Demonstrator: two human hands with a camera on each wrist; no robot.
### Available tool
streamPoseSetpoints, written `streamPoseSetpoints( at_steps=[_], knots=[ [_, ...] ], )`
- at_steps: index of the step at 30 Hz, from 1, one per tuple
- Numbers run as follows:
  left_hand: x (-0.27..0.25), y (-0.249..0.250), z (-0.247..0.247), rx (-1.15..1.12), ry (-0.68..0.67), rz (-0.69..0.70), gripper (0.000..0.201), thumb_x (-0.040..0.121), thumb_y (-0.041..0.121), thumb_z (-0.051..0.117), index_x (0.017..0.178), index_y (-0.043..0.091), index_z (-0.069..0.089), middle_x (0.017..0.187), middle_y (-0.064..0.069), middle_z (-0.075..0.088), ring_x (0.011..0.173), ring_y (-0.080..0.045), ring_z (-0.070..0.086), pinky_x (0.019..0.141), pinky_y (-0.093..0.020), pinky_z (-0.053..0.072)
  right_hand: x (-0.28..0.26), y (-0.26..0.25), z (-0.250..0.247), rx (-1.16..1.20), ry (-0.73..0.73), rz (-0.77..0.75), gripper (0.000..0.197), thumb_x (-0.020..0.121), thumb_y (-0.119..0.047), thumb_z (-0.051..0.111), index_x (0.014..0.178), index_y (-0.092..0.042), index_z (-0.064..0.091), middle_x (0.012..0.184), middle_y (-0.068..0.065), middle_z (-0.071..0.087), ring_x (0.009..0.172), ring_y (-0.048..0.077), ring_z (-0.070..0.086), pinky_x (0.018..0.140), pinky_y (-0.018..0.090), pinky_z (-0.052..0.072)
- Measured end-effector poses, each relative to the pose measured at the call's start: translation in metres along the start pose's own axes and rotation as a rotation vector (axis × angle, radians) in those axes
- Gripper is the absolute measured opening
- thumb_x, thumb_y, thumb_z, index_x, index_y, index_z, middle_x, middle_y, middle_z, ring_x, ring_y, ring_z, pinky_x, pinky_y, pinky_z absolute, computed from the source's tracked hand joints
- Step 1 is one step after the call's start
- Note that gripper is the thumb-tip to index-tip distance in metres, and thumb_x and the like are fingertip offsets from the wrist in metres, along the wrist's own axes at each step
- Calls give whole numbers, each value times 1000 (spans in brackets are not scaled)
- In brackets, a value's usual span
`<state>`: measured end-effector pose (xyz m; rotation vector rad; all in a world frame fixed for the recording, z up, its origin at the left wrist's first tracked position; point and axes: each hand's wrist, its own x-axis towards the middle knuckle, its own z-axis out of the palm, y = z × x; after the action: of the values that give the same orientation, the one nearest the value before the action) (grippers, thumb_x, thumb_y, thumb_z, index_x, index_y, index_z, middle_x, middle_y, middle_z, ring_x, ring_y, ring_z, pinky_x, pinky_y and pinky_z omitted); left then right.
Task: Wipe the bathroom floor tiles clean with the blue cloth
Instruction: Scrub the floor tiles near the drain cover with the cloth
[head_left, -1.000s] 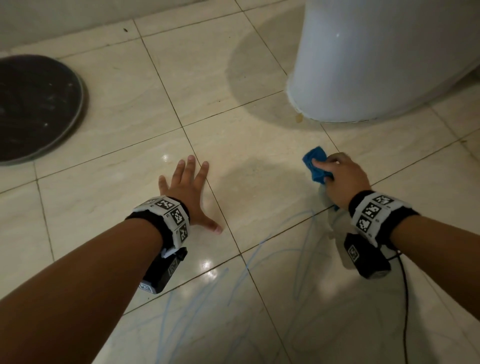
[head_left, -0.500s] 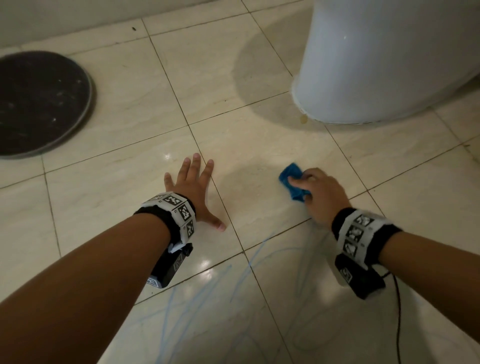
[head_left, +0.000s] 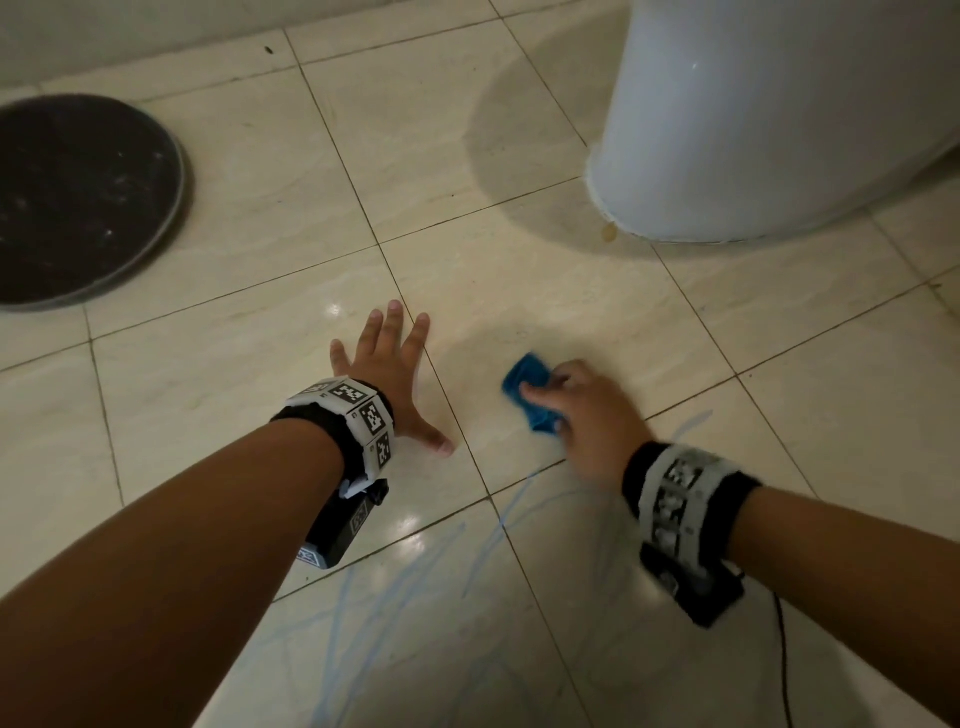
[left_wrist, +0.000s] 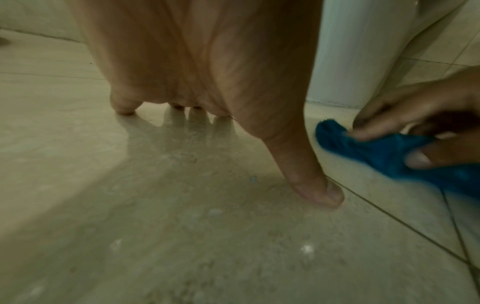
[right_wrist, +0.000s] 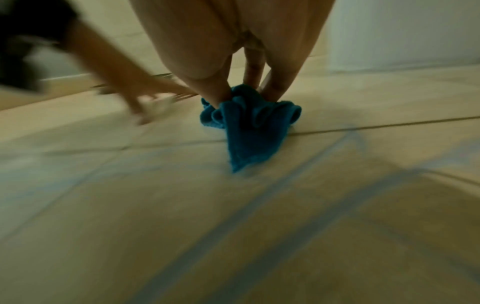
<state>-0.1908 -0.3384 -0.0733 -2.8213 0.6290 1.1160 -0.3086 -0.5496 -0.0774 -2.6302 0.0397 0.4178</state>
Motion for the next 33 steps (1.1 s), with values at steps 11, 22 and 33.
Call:
streamPoseSetpoints(
  at_steps=[11, 22, 33],
  knots=[
    [2, -1, 2, 19, 12, -3, 152, 49, 72, 78, 147, 27, -29, 153, -3, -37, 143, -24, -28, 115, -58, -3, 11, 58, -26, -9, 191, 152, 50, 87, 6, 50, 130, -20, 56, 125, 10, 46, 109, 28, 49, 89, 14, 32],
    [1, -1, 3, 5, 11, 1, 151, 49, 71, 79, 147, 28, -28, 153, -2, -37, 143, -24, -28, 114, -58, -4, 12, 83, -21, -125, 116, -1, 62, 85, 2, 50, 135, -34, 47, 133, 6, 42, 107, 32, 47, 93, 29, 39],
    [1, 0, 2, 10, 8, -4, 151, 51, 70, 79, 146, 28, -29, 153, -2, -37, 143, -24, -28, 115, -59, -4, 19, 62, -32, -27, 116, 8, 49, 85, 8, 51, 122, -21, 63, 123, 9, 54, 106, 28, 52, 89, 16, 32]
  ],
)
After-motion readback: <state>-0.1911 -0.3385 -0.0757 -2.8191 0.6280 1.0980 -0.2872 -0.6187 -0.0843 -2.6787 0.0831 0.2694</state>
